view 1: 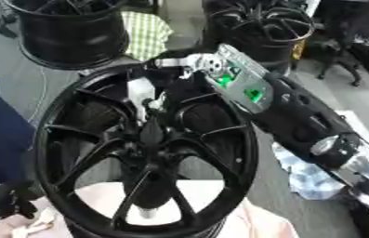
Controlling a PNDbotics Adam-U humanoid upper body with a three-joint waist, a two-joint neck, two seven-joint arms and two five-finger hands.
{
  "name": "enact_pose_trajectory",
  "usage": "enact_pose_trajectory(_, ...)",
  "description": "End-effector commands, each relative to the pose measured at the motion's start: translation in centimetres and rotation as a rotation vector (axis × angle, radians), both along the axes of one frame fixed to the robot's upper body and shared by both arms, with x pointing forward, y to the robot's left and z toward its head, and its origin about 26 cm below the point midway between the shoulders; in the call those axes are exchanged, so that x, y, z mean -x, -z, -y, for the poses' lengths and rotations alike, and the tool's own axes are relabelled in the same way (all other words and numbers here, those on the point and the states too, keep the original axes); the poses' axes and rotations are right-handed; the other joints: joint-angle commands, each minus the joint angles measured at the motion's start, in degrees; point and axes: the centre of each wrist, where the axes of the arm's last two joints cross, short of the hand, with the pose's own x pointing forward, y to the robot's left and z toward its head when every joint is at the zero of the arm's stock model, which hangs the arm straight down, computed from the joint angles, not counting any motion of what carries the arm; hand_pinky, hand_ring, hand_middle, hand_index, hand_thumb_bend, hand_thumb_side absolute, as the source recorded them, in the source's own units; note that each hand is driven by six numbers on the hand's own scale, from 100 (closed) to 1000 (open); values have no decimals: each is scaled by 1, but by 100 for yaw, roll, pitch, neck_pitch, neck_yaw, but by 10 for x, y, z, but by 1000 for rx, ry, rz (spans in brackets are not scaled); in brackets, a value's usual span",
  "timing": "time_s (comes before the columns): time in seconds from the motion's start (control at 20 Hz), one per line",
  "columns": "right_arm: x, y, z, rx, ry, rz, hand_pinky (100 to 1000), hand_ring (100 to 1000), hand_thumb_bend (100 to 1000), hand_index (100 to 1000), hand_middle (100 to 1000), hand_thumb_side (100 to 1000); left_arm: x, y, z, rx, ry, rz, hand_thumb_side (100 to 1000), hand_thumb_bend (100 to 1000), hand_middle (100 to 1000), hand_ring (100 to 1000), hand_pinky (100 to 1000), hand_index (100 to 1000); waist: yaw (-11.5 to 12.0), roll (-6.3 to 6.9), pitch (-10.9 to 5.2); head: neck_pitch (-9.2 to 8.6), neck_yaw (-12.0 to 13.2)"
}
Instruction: Pull the pin out of the wheel hub.
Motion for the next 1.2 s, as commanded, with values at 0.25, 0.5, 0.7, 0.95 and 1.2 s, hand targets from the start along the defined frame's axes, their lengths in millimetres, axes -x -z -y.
enact_pose_trajectory(0.25, 1, -11, 3, 0, 17, 53, 795, 833, 193, 867, 777, 287, -5, -14, 6, 2, 18, 42, 913, 100, 627, 608, 600, 835, 36, 9, -18, -83, -57)
enact_pose_trajectory(0.5, -2, -9, 4, -21, 41, 74, 775, 802, 152, 812, 715, 260, -7, -17, 9, 1, 27, 49, 914, 100, 628, 608, 599, 835, 95, -26, 17, -114, -104)
enact_pose_trajectory(0.7, -3, -7, 5, -41, 54, 94, 754, 768, 122, 732, 609, 245, -8, -19, 12, 0, 35, 54, 914, 100, 629, 609, 599, 835, 140, -56, 35, -122, -134)
enact_pose_trajectory(0.95, -5, -5, 7, -69, 76, 120, 720, 718, 100, 642, 509, 238, -9, -21, 15, -2, 45, 58, 917, 100, 630, 610, 599, 836, 180, -83, 45, -144, -155)
enact_pose_trajectory(1.2, -7, -7, 13, -128, 117, 167, 673, 650, 100, 568, 435, 233, -8, -20, 17, -4, 50, 54, 919, 100, 631, 611, 598, 837, 184, -87, 29, -147, -147)
